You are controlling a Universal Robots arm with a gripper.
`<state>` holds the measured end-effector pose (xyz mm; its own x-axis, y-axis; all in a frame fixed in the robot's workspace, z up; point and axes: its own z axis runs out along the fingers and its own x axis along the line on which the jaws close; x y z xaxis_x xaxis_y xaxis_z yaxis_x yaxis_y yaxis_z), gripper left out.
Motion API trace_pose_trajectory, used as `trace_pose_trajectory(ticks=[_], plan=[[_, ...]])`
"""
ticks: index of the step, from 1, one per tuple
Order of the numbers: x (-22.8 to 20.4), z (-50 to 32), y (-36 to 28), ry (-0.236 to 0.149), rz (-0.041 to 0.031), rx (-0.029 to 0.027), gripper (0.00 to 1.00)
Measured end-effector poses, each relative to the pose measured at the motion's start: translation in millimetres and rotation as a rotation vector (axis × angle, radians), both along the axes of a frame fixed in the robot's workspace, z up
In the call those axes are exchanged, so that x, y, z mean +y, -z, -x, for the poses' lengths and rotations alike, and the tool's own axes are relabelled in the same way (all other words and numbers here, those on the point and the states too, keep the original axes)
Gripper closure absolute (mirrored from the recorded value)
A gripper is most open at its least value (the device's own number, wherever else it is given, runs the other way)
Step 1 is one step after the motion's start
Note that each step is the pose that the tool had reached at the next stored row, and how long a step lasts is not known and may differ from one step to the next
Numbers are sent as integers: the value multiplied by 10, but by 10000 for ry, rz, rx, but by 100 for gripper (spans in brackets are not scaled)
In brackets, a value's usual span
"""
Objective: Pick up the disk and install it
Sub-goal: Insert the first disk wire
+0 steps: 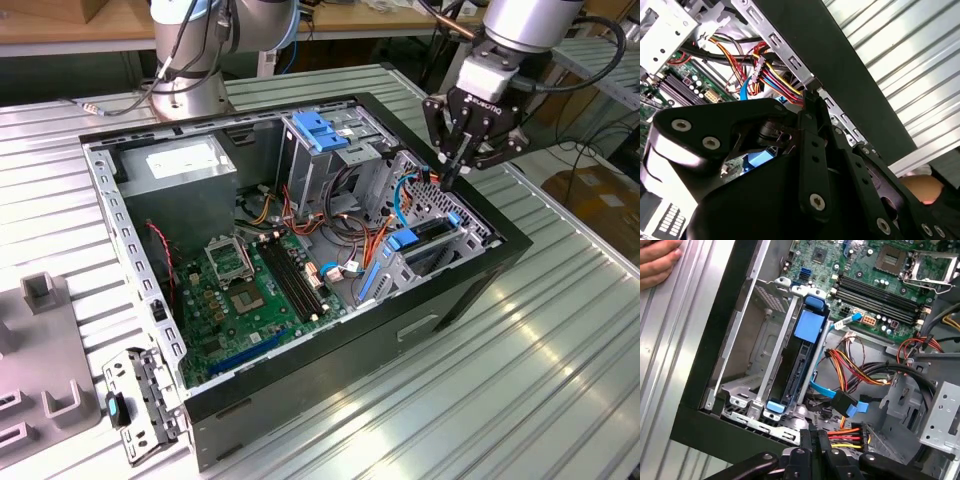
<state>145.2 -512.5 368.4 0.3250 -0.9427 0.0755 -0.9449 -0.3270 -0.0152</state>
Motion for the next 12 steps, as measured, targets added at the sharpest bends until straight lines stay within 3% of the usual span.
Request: trace_pose_trajectory(ticks=[12], plan=[[0, 0, 5, 1762, 0, 0, 83]])
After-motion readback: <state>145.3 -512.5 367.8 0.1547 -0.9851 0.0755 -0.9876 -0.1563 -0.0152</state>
